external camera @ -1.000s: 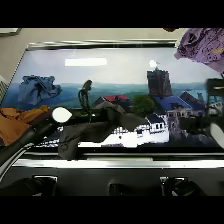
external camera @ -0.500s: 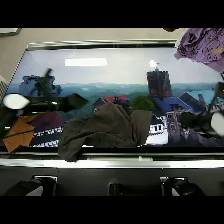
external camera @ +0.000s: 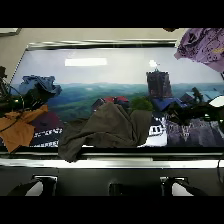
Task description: Fold the clothes and pants, and hang the long-sleeved shirts on hangers.
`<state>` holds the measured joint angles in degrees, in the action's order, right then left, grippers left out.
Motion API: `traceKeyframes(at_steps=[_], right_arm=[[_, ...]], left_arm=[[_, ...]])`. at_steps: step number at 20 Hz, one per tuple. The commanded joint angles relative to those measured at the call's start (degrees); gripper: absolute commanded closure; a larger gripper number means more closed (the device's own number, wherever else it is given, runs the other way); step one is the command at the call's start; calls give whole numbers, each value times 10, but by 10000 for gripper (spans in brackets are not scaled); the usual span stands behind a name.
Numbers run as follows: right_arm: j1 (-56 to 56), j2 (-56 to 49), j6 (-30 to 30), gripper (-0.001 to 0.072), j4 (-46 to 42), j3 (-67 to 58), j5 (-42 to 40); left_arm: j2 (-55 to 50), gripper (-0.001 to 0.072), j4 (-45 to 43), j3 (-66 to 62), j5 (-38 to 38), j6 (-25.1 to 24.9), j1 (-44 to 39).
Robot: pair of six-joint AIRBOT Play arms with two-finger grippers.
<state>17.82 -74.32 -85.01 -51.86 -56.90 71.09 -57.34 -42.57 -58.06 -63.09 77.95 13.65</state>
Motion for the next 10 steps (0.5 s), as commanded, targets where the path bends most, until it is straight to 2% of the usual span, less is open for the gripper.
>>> traceKeyframes(at_steps=[1,2,6,10], right_arm=[[9,-93,111,144,108,6,-21],[9,-112,124,184,119,6,-23],[1,-165,157,184,139,6,-32],[-48,-188,158,167,139,6,-84]], left_arm=[[2,40,-2,0,-4,0,16],[2,40,-2,0,-4,0,16],[2,40,-2,0,-3,0,16],[-1,40,-2,1,-3,0,16]])
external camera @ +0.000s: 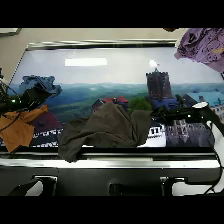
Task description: Fold the clothes and pants, and hang the long-sleeved shirts on hangers.
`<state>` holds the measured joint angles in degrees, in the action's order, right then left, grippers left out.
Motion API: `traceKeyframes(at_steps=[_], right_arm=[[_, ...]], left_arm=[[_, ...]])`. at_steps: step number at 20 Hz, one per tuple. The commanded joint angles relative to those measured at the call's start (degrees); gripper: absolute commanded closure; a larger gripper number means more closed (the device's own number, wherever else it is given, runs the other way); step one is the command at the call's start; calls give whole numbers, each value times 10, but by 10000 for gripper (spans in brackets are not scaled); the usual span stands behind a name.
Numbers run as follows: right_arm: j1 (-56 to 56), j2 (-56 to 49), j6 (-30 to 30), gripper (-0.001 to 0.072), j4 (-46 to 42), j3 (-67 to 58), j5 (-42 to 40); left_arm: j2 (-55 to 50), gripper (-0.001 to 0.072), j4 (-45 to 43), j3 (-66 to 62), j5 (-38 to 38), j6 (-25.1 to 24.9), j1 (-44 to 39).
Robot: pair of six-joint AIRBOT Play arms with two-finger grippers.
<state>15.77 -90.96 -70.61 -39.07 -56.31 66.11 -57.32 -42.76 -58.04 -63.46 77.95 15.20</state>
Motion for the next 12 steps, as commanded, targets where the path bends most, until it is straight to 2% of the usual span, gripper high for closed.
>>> traceKeyframes(at_steps=[1,2,3,4,5,6,9,12], right_arm=[[-41,-28,13,169,12,0,-42],[-52,-34,12,173,11,0,-44],[-60,-39,12,227,10,0,-43],[-64,-41,12,361,9,0,-41],[-64,-40,12,526,10,0,-40],[-61,-37,13,660,11,0,-39],[-61,-5,14,680,8,0,-34],[-61,29,3,680,7,0,-15]], left_arm=[[-2,40,0,1,0,0,1],[-3,40,0,1,-1,1,1],[-4,39,-13,1,-2,21,1],[-5,39,-43,1,-2,50,2],[-5,39,-87,4,-7,81,5],[-4,39,-127,12,-17,96,13],[-4,39,-162,80,-33,68,59],[-5,39,-162,178,15,39,84]])
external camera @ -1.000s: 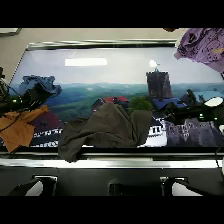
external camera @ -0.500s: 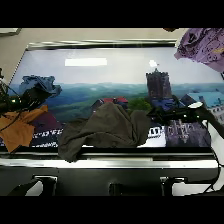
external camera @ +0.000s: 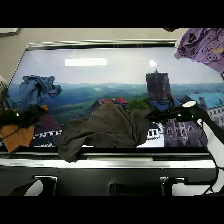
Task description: Fold the clothes and pants, and hang the long-sleeved shirts on hangers.
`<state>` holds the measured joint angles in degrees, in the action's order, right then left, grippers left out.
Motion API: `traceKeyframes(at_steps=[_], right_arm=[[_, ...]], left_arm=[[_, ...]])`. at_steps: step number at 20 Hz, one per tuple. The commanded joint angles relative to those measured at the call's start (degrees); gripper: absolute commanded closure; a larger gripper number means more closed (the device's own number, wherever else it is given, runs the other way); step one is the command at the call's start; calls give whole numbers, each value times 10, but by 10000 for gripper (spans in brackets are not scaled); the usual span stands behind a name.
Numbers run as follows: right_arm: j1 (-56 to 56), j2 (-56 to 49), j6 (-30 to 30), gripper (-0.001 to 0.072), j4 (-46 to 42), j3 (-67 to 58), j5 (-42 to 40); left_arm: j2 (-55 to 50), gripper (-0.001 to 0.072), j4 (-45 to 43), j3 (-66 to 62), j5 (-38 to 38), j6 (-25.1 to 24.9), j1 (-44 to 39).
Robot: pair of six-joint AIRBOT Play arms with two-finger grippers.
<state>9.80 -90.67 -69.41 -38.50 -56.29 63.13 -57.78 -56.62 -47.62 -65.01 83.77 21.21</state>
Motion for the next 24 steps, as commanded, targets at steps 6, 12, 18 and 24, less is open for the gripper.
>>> traceKeyframes(at_steps=[6,12,18,24], right_arm=[[-1,49,-44,680,2,0,42],[-1,62,-59,680,3,0,58],[-1,103,-61,680,3,-1,57],[-1,213,-100,681,-139,-120,18]], left_arm=[[-31,39,37,189,113,-95,7],[-91,40,76,191,147,-123,-54],[-119,691,129,184,160,-124,-94],[-45,693,64,-11,130,-66,-94]])
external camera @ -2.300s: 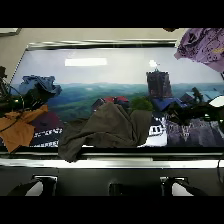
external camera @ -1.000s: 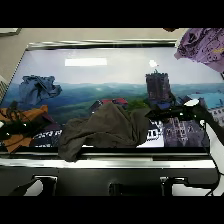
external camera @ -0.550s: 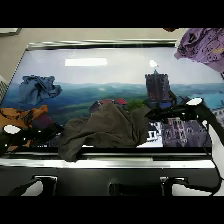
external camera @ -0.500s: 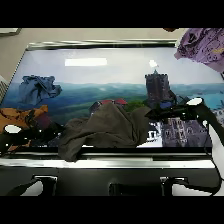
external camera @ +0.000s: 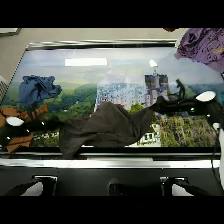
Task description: Fold the clothes and pants, and hang the long-sleeved shirts on hangers.
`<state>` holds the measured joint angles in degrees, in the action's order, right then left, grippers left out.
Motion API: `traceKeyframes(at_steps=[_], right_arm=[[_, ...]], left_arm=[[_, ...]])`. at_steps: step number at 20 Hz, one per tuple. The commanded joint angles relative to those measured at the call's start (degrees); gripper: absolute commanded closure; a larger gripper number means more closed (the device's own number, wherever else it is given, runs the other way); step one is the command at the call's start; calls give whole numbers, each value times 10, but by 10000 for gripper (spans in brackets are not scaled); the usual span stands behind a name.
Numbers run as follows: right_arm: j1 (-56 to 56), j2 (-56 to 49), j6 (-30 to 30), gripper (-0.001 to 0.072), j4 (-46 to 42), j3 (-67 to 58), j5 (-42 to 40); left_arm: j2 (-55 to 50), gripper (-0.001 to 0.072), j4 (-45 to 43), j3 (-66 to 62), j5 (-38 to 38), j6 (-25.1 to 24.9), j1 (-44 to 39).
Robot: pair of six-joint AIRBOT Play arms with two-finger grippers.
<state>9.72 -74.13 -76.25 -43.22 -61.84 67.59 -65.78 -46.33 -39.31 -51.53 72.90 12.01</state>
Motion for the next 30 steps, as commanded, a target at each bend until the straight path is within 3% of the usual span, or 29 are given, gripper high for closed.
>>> traceKeyframes(at_steps=[1,5,9,14,17,20,24,30], right_arm=[[0,70,-50,681,-140,-112,-33],[0,158,-108,681,-319,-279,-57],[0,268,-154,680,-442,-365,-54],[0,403,-170,681,-462,-368,-41],[0,418,-197,680,-457,-368,-13],[0,362,-218,680,-424,-367,65],[0,184,-235,680,-346,-367,172],[-60,-107,-226,680,-324,-342,129]], left_arm=[[54,693,-85,-154,-5,75,-2],[121,693,-219,-385,-5,157,-2],[195,692,-245,-520,-28,189,-2],[304,692,-273,-534,-80,242,-2],[307,691,-277,-532,-96,240,-2],[256,691,-275,-501,-96,214,-3],[107,691,-259,-429,-71,166,-4],[-195,690,-257,-395,17,128,-74]])
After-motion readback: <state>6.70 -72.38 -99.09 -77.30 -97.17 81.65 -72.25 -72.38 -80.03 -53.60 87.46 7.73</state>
